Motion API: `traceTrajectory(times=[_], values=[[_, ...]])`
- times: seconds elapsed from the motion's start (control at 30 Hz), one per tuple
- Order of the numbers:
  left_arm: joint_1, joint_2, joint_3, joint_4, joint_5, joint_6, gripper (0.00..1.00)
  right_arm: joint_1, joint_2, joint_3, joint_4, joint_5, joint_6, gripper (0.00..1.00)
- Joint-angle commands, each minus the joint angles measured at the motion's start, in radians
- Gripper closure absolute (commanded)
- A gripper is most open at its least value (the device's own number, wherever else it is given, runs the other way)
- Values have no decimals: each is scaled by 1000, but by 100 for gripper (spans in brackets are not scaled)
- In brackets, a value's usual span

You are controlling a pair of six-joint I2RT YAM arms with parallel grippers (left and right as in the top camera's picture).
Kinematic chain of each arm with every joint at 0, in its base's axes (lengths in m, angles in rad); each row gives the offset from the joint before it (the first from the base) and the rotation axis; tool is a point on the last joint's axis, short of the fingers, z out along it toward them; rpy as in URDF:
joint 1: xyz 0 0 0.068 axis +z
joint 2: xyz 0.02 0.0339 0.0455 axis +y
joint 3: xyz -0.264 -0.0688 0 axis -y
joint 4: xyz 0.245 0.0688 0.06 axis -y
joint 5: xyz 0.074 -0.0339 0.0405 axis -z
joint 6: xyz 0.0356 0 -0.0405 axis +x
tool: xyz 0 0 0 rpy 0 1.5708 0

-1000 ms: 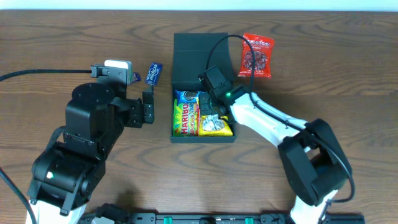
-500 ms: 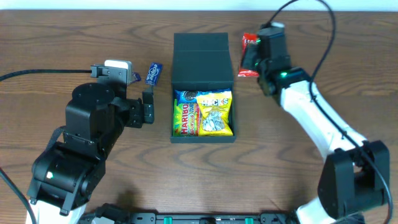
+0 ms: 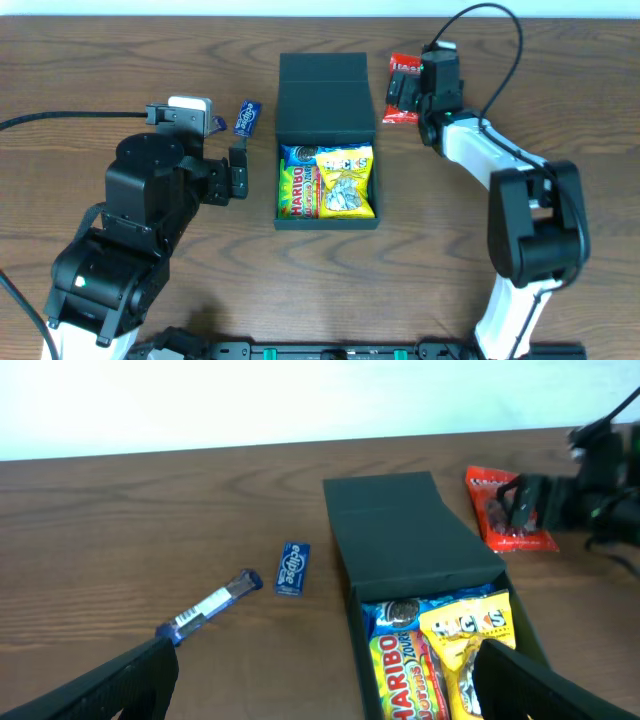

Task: Pack container
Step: 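Reach the right gripper to the red Hacks bag and grasp it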

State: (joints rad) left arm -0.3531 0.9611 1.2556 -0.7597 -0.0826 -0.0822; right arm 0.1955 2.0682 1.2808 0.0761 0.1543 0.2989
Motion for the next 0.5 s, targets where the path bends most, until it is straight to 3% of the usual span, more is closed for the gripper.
traceTrajectory(times=[0.0, 0.27, 0.47], values=[[7, -1, 12, -3, -7, -8, 5, -5, 55, 2, 15, 31, -26, 1], [7, -1, 12, -3, -7, -8, 5, -13, 151, 4, 54, 100, -27, 9], [7, -1, 12, -3, -7, -8, 5, -13, 156, 4, 2, 100, -23, 38]])
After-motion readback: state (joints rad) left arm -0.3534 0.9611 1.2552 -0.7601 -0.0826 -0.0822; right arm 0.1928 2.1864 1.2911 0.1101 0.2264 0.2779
